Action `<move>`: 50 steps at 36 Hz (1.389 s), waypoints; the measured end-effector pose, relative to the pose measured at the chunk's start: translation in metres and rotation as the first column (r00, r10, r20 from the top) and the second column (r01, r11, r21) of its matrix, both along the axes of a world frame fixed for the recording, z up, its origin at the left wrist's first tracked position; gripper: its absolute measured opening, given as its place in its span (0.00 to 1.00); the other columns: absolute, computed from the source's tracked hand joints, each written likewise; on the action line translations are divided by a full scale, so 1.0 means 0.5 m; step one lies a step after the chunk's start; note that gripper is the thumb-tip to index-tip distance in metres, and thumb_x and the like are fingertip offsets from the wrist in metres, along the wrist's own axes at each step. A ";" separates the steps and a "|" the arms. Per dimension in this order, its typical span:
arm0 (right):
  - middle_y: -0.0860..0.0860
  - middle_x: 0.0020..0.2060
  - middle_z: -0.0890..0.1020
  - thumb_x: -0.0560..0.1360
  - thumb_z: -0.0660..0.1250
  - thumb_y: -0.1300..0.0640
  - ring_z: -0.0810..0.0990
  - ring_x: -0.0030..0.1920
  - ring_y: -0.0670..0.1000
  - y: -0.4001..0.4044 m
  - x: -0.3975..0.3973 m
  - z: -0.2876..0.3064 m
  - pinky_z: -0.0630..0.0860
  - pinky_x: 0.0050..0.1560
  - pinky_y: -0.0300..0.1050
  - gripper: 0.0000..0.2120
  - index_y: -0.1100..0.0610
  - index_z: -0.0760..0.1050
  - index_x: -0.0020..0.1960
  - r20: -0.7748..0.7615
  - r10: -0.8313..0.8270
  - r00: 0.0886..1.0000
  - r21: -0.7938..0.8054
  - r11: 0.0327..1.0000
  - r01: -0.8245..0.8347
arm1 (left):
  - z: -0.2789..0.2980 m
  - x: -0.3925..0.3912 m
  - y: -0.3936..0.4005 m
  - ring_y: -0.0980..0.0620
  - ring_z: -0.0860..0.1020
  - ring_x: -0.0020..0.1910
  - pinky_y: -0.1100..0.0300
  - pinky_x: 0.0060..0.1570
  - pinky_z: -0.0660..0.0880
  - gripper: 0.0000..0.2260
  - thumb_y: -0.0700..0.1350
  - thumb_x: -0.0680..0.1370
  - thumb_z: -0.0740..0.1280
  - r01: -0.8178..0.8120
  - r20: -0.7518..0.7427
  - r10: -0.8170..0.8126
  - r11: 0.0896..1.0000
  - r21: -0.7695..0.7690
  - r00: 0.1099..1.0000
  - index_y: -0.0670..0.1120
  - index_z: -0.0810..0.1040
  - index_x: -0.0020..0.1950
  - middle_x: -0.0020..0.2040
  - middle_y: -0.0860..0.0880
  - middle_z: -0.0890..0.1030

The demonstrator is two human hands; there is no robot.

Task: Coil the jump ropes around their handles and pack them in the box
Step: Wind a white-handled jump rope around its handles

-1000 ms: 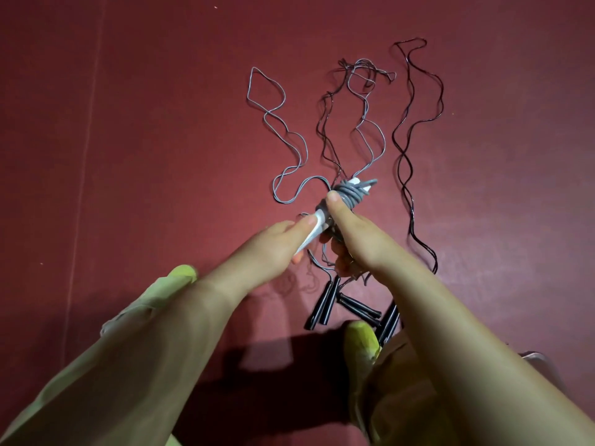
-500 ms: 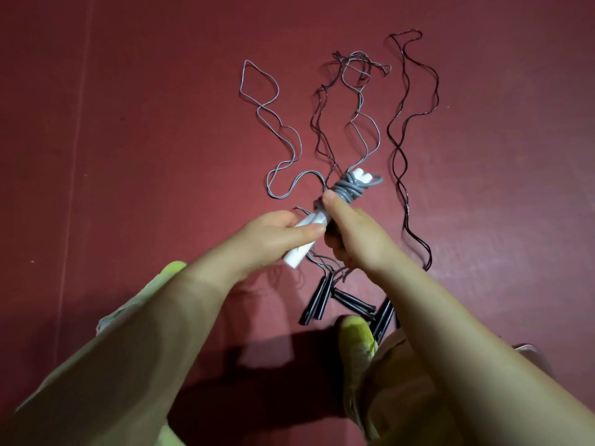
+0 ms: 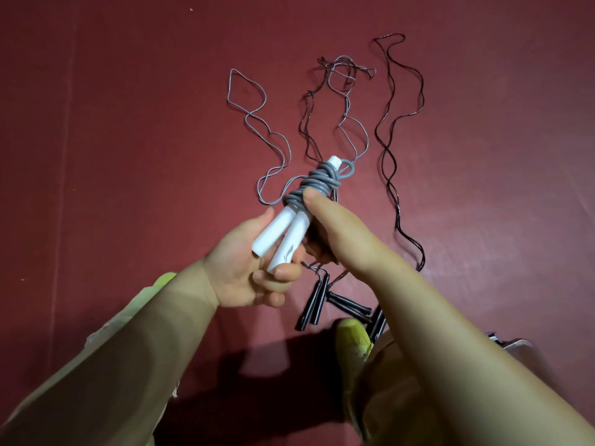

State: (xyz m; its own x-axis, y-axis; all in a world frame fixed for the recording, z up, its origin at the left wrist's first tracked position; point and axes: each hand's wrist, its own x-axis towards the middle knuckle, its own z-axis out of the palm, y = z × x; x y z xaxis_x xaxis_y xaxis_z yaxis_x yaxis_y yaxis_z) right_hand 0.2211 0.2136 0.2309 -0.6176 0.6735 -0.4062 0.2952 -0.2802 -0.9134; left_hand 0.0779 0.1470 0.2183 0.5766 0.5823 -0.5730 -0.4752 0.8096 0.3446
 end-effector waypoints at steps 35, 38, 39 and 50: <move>0.47 0.26 0.66 0.77 0.57 0.35 0.61 0.25 0.47 0.004 0.001 -0.032 0.58 0.28 0.41 0.25 0.56 0.74 0.40 0.176 -0.087 0.980 -0.132 0.985 0.112 | -0.022 -0.004 0.003 0.57 0.72 0.35 0.58 0.39 0.71 0.18 0.62 0.79 0.53 0.131 -0.862 0.168 0.957 0.260 0.479 0.53 0.76 0.47 0.40 0.52 0.76; 0.47 0.26 0.66 0.77 0.55 0.33 0.62 0.25 0.47 0.002 -0.001 -0.030 0.59 0.29 0.41 0.26 0.56 0.74 0.40 0.245 -0.059 0.968 -0.074 0.994 0.080 | -0.027 -0.005 0.004 0.54 0.73 0.41 0.56 0.46 0.71 0.18 0.61 0.79 0.55 0.161 -0.880 0.160 0.953 0.255 0.448 0.50 0.75 0.53 0.43 0.52 0.76; 0.47 0.26 0.67 0.77 0.54 0.33 0.63 0.26 0.48 0.002 -0.001 -0.031 0.60 0.30 0.42 0.27 0.56 0.74 0.40 0.270 -0.049 0.962 -0.051 0.997 0.065 | -0.028 -0.005 0.005 0.53 0.73 0.43 0.55 0.49 0.71 0.19 0.61 0.78 0.56 0.167 -0.888 0.154 0.954 0.247 0.433 0.48 0.75 0.54 0.43 0.52 0.76; 0.53 0.34 0.85 0.77 0.52 0.32 0.83 0.38 0.54 0.002 0.004 -0.039 0.77 0.53 0.54 0.33 0.61 0.79 0.47 0.299 0.008 0.954 0.009 1.000 -0.011 | -0.031 -0.017 0.004 0.53 0.70 0.36 0.57 0.38 0.67 0.25 0.65 0.66 0.66 0.123 -0.881 0.212 0.950 0.288 0.423 0.44 0.76 0.47 0.36 0.53 0.74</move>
